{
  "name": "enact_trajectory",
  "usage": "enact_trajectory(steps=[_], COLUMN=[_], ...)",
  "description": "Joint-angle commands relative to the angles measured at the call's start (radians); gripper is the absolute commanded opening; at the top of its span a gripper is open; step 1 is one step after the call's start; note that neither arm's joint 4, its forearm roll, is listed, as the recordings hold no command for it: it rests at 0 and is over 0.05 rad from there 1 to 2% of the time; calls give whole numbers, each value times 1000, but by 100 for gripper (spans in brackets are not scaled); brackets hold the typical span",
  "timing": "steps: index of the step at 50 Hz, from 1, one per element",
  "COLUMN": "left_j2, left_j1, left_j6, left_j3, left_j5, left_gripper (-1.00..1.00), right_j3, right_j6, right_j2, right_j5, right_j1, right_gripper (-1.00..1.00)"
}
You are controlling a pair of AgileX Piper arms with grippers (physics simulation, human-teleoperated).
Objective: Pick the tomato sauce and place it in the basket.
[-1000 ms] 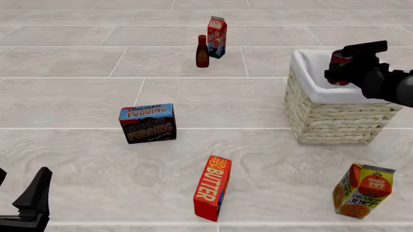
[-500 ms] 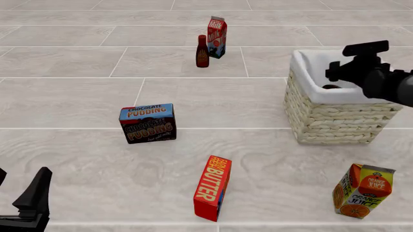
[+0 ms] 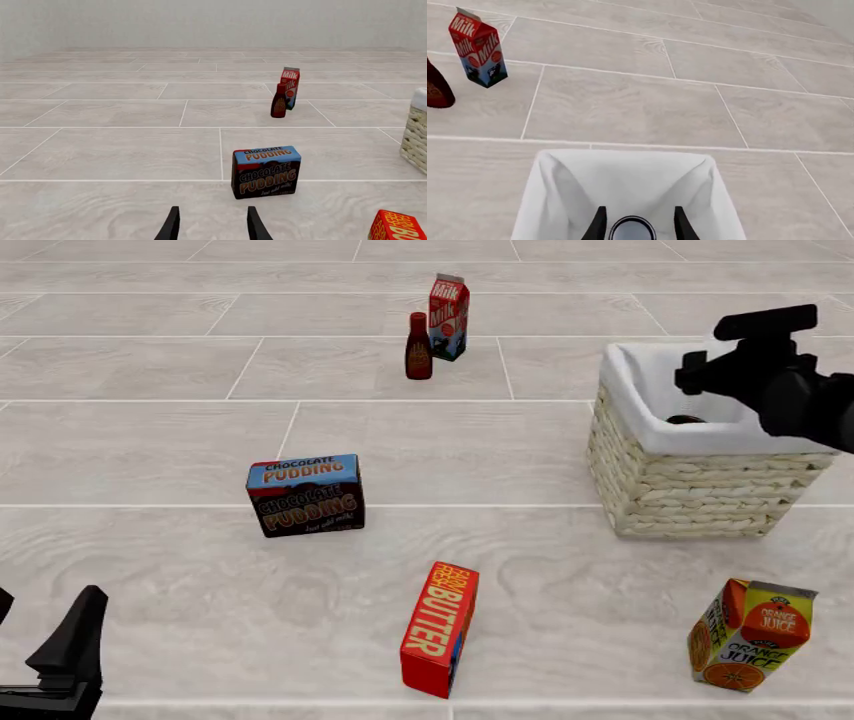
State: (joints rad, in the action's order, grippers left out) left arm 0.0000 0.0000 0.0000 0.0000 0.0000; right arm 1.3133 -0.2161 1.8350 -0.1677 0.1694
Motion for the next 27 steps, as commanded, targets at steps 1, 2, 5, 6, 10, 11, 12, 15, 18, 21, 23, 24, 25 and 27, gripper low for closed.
enact_trajectory(steps=[1, 2, 5, 6, 10, 11, 12, 15, 18, 21, 23, 24, 25, 27], left_j2=[0, 0, 0, 0, 0, 0, 0, 0, 0, 0, 0, 0, 0, 0], left_j1=[0, 0, 0, 0, 0, 0, 0, 0, 0, 0, 0, 0, 0, 0], left_j6=[0, 0, 0, 0, 0, 0, 0, 0, 0, 0, 0, 0, 0, 0], left_j3=[0, 0, 0, 0, 0, 0, 0, 0, 0, 0, 0, 0, 0, 0], left_j5=[0, 0, 0, 0, 0, 0, 0, 0, 0, 0, 0, 0, 0, 0], left_gripper=[100, 100, 100, 100, 100, 100, 100, 100, 100, 100, 100, 100, 100, 100], right_j3=[-46, -52, -74, -78, -95, -105, -111, -134, -161, -184, -201, -207, -219, -227], right_j6=[6, 7, 8, 12, 13, 8, 7, 9, 7, 9, 8, 10, 5, 7], right_j2=[-79, -87, -114, -118, -137, -146, -151, -174, -193, -213, -229, -235, -250, -265], right_j5=[-5, -6, -8, -7, -8, -12, -15, -18, -30, -34, -37, -38, -39, -36], right_j1=[-28, -32, -47, -47, -57, -64, -65, -71, -74, -83, -90, -92, -99, -104], right_gripper=[100, 100, 100, 100, 100, 100, 100, 100, 100, 100, 100, 100, 100, 100])
